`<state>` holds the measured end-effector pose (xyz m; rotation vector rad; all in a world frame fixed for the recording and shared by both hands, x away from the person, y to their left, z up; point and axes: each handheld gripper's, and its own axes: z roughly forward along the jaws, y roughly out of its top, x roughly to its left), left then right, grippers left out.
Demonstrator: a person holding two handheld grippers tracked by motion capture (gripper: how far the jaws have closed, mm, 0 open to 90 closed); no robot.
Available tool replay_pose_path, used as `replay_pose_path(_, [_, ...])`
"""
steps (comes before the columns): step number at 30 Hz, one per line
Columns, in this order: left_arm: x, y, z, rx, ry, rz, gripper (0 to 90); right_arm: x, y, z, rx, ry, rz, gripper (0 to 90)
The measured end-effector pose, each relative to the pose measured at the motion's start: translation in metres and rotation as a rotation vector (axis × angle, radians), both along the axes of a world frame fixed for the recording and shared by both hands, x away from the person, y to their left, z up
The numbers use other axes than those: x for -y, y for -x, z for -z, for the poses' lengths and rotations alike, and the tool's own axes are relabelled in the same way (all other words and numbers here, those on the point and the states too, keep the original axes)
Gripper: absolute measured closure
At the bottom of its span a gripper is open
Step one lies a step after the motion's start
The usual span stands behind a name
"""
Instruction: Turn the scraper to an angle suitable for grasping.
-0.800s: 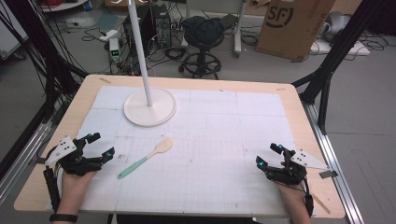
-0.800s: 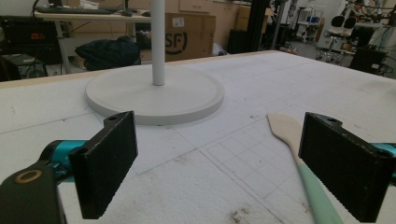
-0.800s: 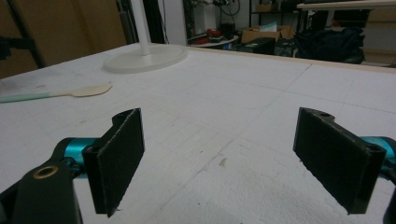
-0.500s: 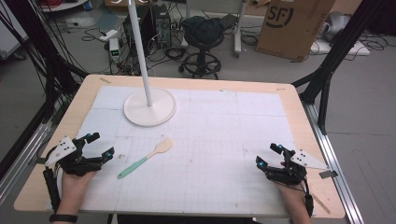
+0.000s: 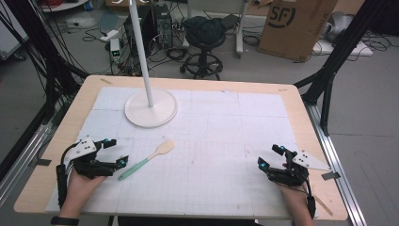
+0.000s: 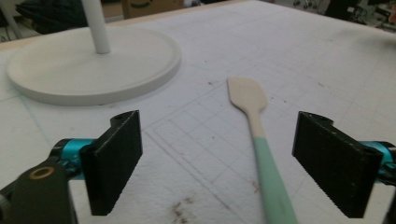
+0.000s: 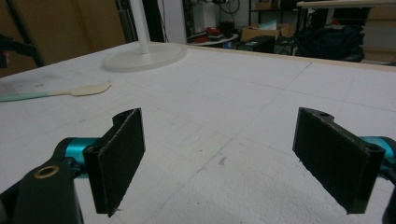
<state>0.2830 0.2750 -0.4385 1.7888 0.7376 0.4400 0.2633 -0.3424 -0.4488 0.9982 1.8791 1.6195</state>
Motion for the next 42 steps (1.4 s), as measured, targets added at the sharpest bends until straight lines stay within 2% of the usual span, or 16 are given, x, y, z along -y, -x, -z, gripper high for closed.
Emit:
replay_pose_path(2, [0.007, -0.001, 0.001, -0.005, -0.014, 0.013, 17.7, 0.0, 0.0, 0.0, -0.002, -0.001, 0.0, 15.8])
replay_pose_path(5, [0.025, -0.005, 0.0, -0.023, -0.069, 0.03, 17.7, 0.0, 0.0, 0.0, -0.004, -0.001, 0.001, 15.9])
replay_pose_path(7, [0.029, -0.006, 0.0, -0.03, -0.079, 0.035, 18.4, 0.0, 0.0, 0.0, -0.005, 0.004, 0.004, 16.0])
replay_pose_path(9, [0.038, -0.009, -0.001, -0.039, -0.126, 0.041, 19.5, 0.0, -0.001, 0.0, -0.008, 0.003, 0.005, 16.1])
replay_pose_path(12, [0.052, -0.013, -0.001, -0.066, -0.15, 0.059, 22.6, 0.0, -0.001, 0.0, -0.01, 0.003, 0.008, 16.0])
replay_pose_path(13, [0.056, -0.015, 0.0, -0.081, -0.165, 0.06, 24.0, 0.0, -0.001, 0.0, -0.009, 0.003, 0.009, 16.1])
replay_pose_path(14, [0.063, -0.018, 0.0, -0.109, -0.203, 0.059, 25.3, 0.0, -0.001, 0.0, -0.009, 0.001, 0.009, 16.1])
replay_pose_path(15, [0.063, -0.018, 0.0, -0.109, -0.203, 0.059, 25.6, 0.0, -0.001, 0.0, -0.01, 0.002, 0.01, 16.1])
replay_pose_path(20, [0.078, -0.025, 0.001, -0.159, -0.245, 0.064, 37.2, 0.0, -0.001, 0.0, -0.013, -0.003, 0.012, 16.0])
replay_pose_path(23, [0.084, -0.029, 0.003, -0.196, -0.29, 0.053, 41.9, 0.0, -0.001, 0.0, -0.018, -0.005, 0.011, 16.1])
replay_pose_path(28, [0.092, -0.03, 0.005, -0.207, -0.329, 0.053, 52.1, 0.0, -0.001, 0.0, -0.014, -0.003, 0.01, 16.1])
replay_pose_path(33, [0.093, -0.029, 0.005, -0.211, -0.326, 0.046, 60.9, 0.0, -0.001, 0.0, -0.016, -0.004, 0.009, 16.0])
replay_pose_path(34, [0.093, -0.027, 0.006, -0.2, -0.32, 0.044, 62.9, 0.0, -0.001, 0.0, -0.016, -0.003, 0.009, 16.1])
replay_pose_path(37, [0.091, -0.026, 0.009, -0.202, -0.293, 0.038, 66.4, 0.0, -0.001, 0.0, -0.015, 0.002, 0.01, 16.0])
replay_pose_path(38, [0.09, -0.025, 0.01, -0.203, -0.27, 0.02, 68.3, 0.0, -0.001, 0.0, -0.015, 0.002, 0.009, 16.1])
replay_pose_path(42, [0.089, -0.026, 0.011, -0.208, -0.256, 0.021, 79.6, 0.0, -0.001, 0.0, -0.012, 0.003, 0.009, 16.0])
